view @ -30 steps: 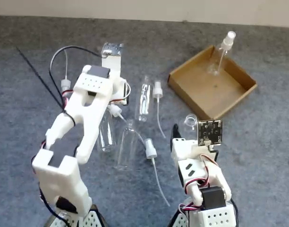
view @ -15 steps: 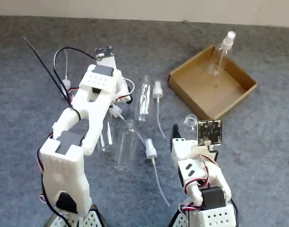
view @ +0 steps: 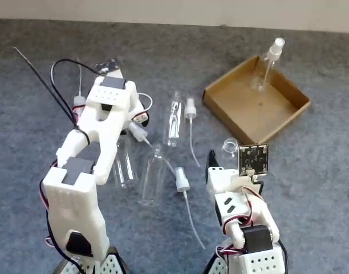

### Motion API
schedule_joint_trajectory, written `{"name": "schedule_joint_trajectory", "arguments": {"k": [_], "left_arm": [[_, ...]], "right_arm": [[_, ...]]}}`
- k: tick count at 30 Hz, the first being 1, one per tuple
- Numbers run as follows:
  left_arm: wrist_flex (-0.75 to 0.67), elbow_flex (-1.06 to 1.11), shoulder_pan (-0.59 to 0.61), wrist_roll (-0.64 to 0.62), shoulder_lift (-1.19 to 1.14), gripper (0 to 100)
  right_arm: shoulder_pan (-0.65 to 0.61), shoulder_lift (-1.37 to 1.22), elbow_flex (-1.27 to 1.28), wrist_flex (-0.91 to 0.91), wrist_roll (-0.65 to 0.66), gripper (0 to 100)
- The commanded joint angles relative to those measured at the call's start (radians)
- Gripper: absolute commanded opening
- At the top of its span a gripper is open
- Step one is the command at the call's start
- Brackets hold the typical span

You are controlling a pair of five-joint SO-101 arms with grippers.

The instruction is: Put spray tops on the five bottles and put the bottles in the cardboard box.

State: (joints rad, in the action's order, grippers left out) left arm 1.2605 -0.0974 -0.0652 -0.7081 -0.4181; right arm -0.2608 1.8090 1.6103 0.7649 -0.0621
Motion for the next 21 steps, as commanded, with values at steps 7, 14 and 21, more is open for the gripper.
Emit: {"name": "schedule_joint_trajectory", "arguments": {"k": [7, 14, 21], "left_arm": [[-0.028, 0.025, -0.061, -0.014, 0.008, 19], [-0.072, 0.018, -0.061, -0.011, -0.033, 8], [-0.144, 0.018, -0.059, -0.009, -0.130, 7]], "right_arm": [[0.007, 0.010, -0.012, -0.025, 0.000, 19.9], [0.007, 0.010, -0.010, -0.025, 0.000, 19.9], [0.007, 0.010, -0.010, -0.025, 0.000, 19.9]]}}
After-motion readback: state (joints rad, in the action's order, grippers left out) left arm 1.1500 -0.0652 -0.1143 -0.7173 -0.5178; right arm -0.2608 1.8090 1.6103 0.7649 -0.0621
